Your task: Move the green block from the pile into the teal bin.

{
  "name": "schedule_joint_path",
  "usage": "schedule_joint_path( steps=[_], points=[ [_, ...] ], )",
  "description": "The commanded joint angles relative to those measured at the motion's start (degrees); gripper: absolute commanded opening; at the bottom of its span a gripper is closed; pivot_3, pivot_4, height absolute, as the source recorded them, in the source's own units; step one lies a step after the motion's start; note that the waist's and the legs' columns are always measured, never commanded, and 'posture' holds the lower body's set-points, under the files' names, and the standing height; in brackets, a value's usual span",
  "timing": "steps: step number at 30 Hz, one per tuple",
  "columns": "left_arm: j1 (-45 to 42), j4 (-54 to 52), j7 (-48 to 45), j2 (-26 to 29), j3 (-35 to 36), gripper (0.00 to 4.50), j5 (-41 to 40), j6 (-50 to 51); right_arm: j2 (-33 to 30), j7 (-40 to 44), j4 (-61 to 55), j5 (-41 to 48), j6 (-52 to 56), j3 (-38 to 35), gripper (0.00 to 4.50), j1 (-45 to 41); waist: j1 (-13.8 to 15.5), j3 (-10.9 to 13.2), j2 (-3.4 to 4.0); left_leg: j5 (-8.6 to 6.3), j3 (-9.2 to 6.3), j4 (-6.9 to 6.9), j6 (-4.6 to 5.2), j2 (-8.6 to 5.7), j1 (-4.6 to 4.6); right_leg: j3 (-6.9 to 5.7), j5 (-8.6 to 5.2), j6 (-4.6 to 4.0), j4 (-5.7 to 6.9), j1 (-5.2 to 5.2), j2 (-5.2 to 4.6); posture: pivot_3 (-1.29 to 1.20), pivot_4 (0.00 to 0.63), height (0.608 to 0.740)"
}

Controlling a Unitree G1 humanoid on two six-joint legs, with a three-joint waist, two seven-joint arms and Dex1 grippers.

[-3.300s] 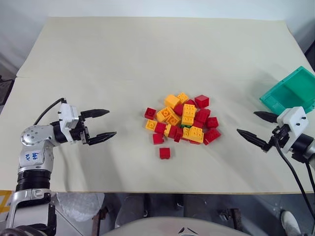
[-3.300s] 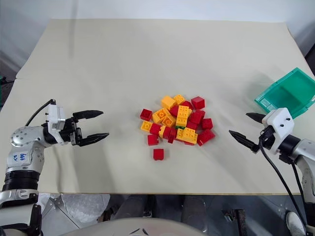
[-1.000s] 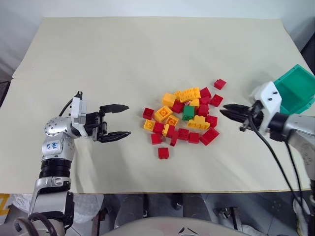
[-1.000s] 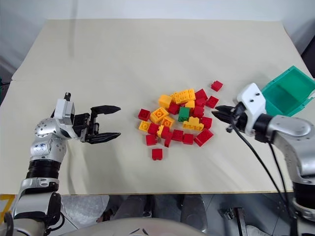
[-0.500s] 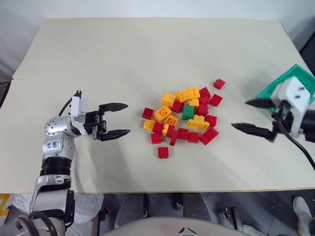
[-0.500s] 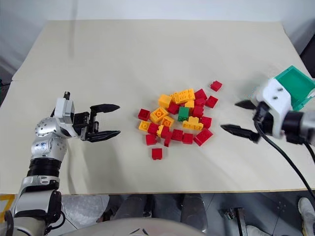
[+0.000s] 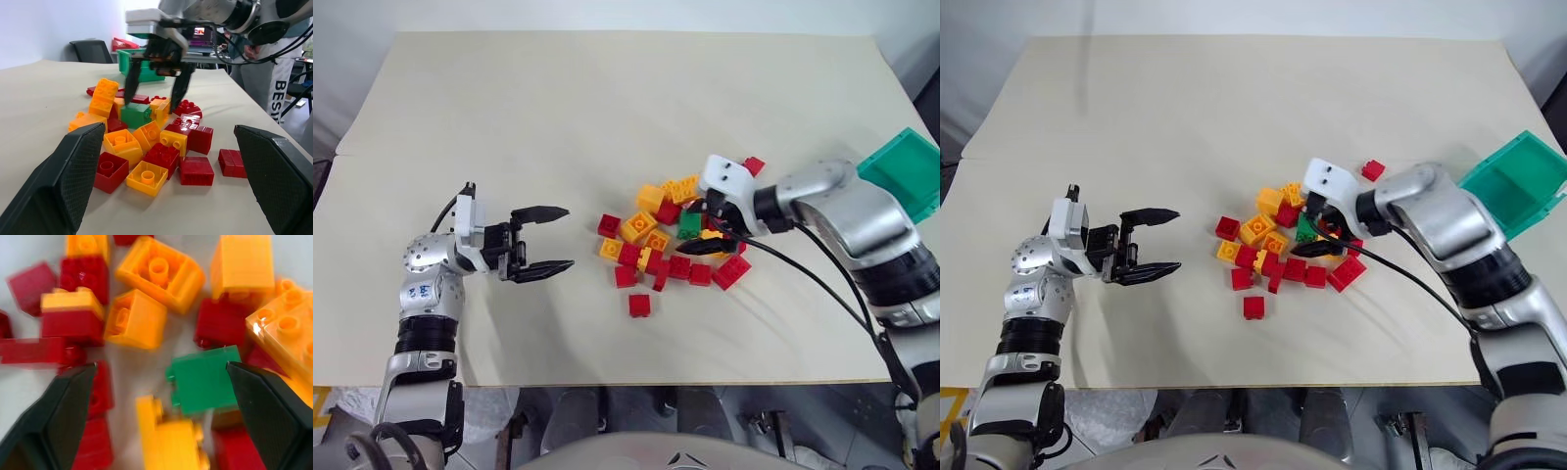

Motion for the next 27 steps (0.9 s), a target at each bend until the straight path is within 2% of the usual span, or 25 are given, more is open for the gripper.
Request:
schedule_joint_path(
  steps=[1,5,12,16,18,19,22,27],
  points=[
    [1.4,-3.4,0.9,0.3,1.5,4.50,-1.0,-0.2,1.7,2.3,5.1,-4.6,-2.8,2.9,4.44,-1.4,-0.1,0.0,0.00,0.00,0.00,0.00,0.00,0.00,0.00,0.00,0.00,0.00,0.01,0.00,0.00,0.00,0.150,0.740],
    [3.2,-5.3,1.9,0.6,2.0,4.50,-1.1,0.0,2.5,6.2,9.0,-9.7,-4.9,7.0,4.44,-3.5,-0.6,0.0,-0.01,0.00,0.03,0.01,0.00,0.03,0.09,0.07,0.00,0.00,0.06,0.01,0.01,0.00,0.150,0.740],
    [3.2,-5.6,2.6,0.1,2.0,4.50,-0.7,-0.4,5.9,6.7,15.2,-14.0,-7.8,6.0,4.44,-5.2,-0.4,0.0,-0.05,0.02,0.00,0.06,-0.04,0.05,0.21,0.08,0.00,0.00,0.11,0.14,0.03,0.00,0.150,0.740],
    [3.0,-5.7,2.9,-0.2,1.9,4.50,-0.6,-0.6,7.3,6.9,15.1,-14.7,-7.6,4.6,3.57,-5.0,-0.3,0.0,-0.05,0.02,-0.04,0.06,-0.04,0.05,0.22,0.07,0.00,0.00,0.11,0.15,0.02,0.00,0.150,0.740],
    [2.9,-5.7,2.9,-0.3,1.8,4.50,-0.6,-0.5,7.2,7.2,13.6,-14.8,-6.8,3.8,2.81,-4.6,-0.4,0.0,-0.05,0.02,-0.05,0.06,-0.04,0.04,0.21,0.07,0.00,0.00,0.10,0.15,0.02,0.00,0.150,0.740],
    [2.9,-5.6,2.9,-0.3,1.8,4.50,-0.6,-0.6,7.1,7.4,12.8,-14.8,-6.3,3.5,2.63,-4.4,-0.4,0.0,-0.05,0.02,-0.04,0.06,-0.04,0.03,0.20,0.08,0.00,0.00,0.10,0.14,0.02,0.00,0.150,0.740],
    [2.6,-5.7,3.0,-0.3,1.6,4.50,-0.5,-0.4,5.5,7.2,7.3,-13.2,-3.5,-0.2,1.63,-3.2,-0.5,0.0,-0.01,0.02,-0.04,0.06,-0.05,0.06,0.18,0.06,0.00,0.00,0.10,0.12,0.03,0.00,0.150,0.740],
    [0.8,-6.0,3.7,-0.9,0.1,4.50,0.2,1.0,1.4,5.4,-5.0,-6.4,3.3,-13.1,1.53,0.0,-0.3,0.0,0.01,0.02,-0.05,0.07,-0.05,0.04,0.07,0.06,0.00,0.00,0.09,0.05,0.02,0.00,0.150,0.740]
  ],
)
